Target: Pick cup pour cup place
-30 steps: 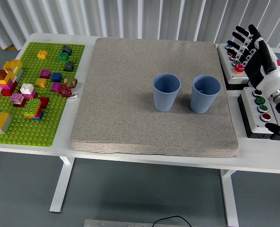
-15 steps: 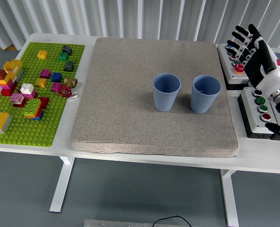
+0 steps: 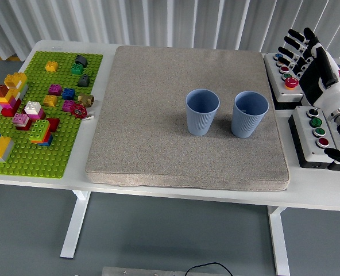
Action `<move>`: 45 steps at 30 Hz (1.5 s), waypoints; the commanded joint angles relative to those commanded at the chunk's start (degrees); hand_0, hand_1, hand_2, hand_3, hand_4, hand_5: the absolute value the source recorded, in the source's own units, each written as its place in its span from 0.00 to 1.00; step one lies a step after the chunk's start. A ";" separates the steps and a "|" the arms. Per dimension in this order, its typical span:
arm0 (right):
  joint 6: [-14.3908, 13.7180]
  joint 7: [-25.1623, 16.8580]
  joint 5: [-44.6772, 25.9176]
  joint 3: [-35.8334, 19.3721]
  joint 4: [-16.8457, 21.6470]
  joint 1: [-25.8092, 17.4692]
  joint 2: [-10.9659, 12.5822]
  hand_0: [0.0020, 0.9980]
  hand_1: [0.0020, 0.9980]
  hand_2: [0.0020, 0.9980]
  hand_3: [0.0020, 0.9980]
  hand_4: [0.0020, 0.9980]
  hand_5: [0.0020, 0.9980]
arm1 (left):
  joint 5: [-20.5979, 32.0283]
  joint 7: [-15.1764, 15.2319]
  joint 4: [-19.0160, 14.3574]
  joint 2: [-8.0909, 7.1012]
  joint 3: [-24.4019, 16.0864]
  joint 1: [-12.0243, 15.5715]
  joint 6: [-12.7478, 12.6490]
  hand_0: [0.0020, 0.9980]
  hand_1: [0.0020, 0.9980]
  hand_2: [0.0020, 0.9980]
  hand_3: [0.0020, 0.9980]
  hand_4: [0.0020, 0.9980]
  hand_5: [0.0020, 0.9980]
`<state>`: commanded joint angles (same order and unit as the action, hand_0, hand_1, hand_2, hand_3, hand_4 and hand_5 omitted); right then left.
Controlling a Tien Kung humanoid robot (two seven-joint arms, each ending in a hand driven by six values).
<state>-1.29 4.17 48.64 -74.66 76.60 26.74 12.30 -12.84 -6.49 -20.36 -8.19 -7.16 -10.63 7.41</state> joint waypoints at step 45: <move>5.46 -0.37 13.64 7.11 7.05 -11.43 12.54 0.91 0.90 1.00 0.97 0.84 0.20 | -0.48 0.10 0.17 0.34 -0.24 0.13 0.01 0.77 0.83 0.87 0.78 0.52 1.00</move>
<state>4.17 3.80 62.28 -67.56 83.65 15.31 24.84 -13.32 -6.39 -20.19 -7.85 -7.41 -10.50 7.41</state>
